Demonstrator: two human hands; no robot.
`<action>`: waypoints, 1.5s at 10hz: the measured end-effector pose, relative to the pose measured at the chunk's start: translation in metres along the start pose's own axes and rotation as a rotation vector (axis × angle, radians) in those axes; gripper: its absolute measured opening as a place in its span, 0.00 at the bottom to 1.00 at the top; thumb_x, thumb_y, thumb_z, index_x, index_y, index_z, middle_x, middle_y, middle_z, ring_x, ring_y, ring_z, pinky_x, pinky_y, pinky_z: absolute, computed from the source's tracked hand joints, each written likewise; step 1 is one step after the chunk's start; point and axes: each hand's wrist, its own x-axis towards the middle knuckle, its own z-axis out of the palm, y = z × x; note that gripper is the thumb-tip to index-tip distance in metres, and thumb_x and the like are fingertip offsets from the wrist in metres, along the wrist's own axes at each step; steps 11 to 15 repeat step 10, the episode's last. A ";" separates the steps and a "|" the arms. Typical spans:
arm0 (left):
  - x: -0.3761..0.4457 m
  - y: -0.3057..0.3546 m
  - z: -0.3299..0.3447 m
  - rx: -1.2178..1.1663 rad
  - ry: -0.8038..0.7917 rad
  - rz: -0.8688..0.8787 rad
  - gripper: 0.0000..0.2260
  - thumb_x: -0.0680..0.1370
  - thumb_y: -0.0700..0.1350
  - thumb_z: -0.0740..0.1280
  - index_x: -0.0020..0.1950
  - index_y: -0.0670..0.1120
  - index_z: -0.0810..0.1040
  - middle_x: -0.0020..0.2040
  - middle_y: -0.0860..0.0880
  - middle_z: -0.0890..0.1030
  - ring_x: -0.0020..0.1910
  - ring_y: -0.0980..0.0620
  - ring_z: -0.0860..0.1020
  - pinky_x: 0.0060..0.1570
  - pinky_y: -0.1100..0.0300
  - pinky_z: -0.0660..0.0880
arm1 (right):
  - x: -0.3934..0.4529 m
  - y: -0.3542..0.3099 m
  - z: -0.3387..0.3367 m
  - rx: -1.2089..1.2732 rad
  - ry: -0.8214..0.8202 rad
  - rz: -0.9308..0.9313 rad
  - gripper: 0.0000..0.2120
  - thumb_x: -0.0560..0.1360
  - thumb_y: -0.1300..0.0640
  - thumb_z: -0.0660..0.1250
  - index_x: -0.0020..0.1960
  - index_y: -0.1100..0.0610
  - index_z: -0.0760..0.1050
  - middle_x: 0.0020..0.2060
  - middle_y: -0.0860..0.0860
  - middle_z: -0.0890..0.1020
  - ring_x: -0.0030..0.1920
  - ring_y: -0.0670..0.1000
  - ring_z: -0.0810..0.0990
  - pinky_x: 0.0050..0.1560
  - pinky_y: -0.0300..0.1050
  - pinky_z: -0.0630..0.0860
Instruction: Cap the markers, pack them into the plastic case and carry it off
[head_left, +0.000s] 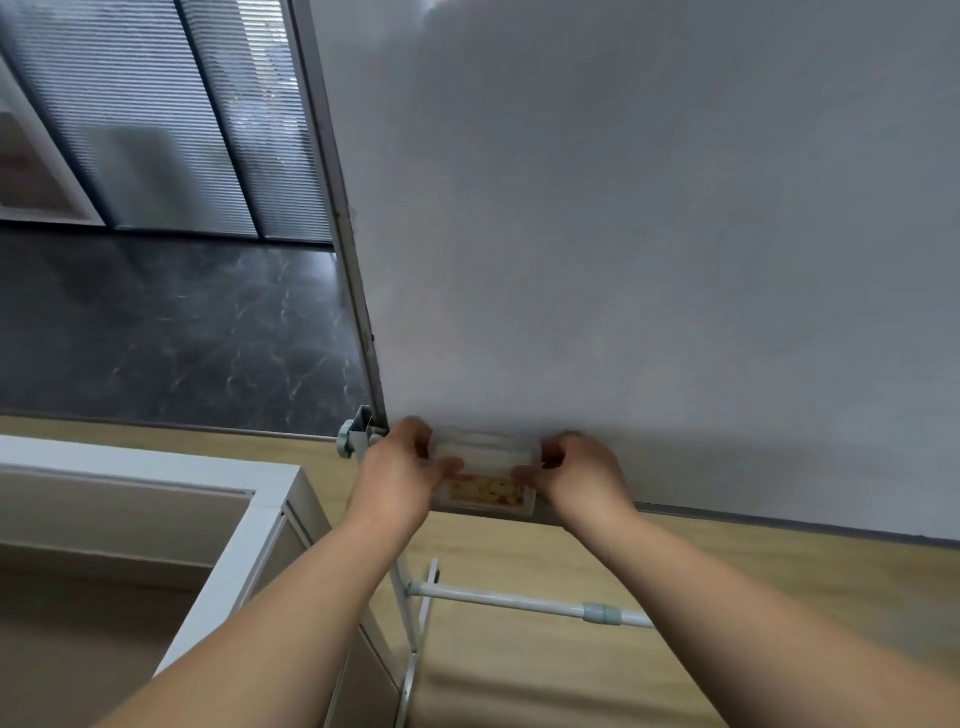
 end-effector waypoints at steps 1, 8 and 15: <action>0.003 -0.004 0.002 0.011 0.004 0.000 0.12 0.71 0.54 0.75 0.45 0.52 0.75 0.41 0.52 0.81 0.40 0.52 0.79 0.41 0.51 0.79 | 0.001 0.003 0.006 -0.014 0.038 0.001 0.12 0.67 0.47 0.76 0.42 0.54 0.79 0.37 0.48 0.82 0.39 0.50 0.80 0.40 0.44 0.75; -0.012 -0.002 0.026 0.554 0.301 0.683 0.49 0.71 0.52 0.75 0.82 0.44 0.48 0.82 0.37 0.47 0.80 0.35 0.46 0.78 0.40 0.45 | 0.000 0.006 0.016 0.030 0.103 0.039 0.12 0.67 0.46 0.76 0.38 0.53 0.77 0.33 0.45 0.81 0.35 0.45 0.78 0.33 0.39 0.71; -0.002 -0.002 0.039 0.671 0.290 0.620 0.54 0.69 0.49 0.78 0.82 0.46 0.43 0.81 0.39 0.38 0.80 0.34 0.41 0.76 0.39 0.43 | -0.006 0.002 0.009 0.024 0.073 0.037 0.11 0.69 0.49 0.75 0.43 0.55 0.78 0.38 0.49 0.81 0.40 0.51 0.79 0.39 0.44 0.74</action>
